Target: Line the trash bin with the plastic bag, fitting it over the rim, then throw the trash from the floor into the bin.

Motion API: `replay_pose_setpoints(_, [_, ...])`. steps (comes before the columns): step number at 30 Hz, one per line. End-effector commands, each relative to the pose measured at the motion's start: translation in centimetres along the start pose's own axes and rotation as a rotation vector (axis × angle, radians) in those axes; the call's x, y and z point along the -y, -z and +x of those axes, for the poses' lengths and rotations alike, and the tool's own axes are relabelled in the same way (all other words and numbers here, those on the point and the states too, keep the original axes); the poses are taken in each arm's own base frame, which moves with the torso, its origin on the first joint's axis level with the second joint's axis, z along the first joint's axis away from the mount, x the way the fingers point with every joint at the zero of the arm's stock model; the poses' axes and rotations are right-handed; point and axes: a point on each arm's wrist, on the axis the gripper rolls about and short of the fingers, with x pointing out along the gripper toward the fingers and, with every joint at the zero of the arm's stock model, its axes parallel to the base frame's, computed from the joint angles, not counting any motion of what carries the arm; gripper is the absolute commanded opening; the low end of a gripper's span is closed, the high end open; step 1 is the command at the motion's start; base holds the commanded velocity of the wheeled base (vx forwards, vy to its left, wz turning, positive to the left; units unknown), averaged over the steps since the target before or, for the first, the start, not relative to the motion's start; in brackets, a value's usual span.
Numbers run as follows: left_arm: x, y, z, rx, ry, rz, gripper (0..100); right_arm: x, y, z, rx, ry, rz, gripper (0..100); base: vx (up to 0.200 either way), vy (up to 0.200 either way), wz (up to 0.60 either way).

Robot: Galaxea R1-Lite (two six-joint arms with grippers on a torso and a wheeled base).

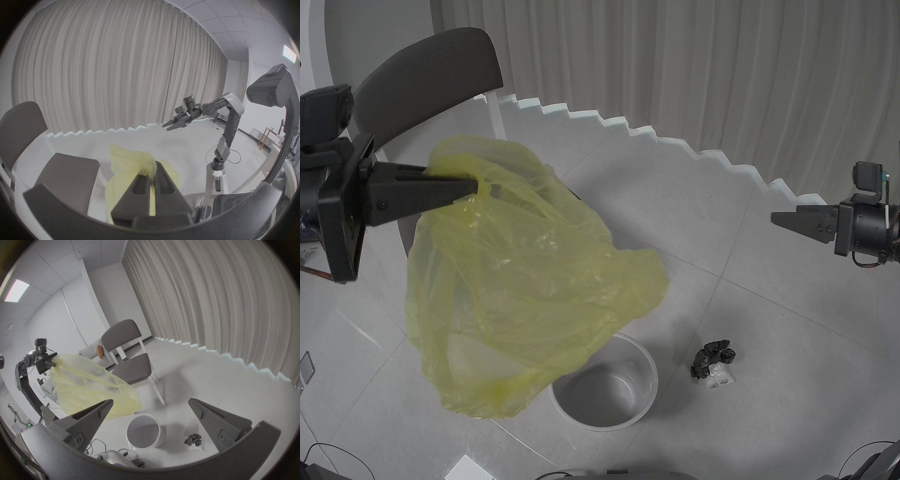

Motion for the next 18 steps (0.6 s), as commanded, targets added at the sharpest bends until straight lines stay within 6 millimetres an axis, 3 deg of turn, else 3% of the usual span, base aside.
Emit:
replay_pose_setpoints(1, [0.7, -0.1, -0.2, 0.017, 0.037, 0.016, 0, 0.9, 0.9, 2.6, -0.062, -0.008, 0.024, 100, 0.000, 0.000, 0.00])
replay_pose_setpoints(7, [0.9, -0.4, -0.4, 0.032, 0.047, 0.047, 0, 0.4, 1.7, 4.9, -0.076, -0.055, 0.011, 100, 0.000, 0.000, 0.00])
replay_pose_setpoints(18, [0.7, -0.9, -0.6, 0.079, 0.029, 0.077, 0, -1.2, 5.2, 6.2, -0.207, -0.122, 0.031, 100, 0.000, 0.000, 0.00])
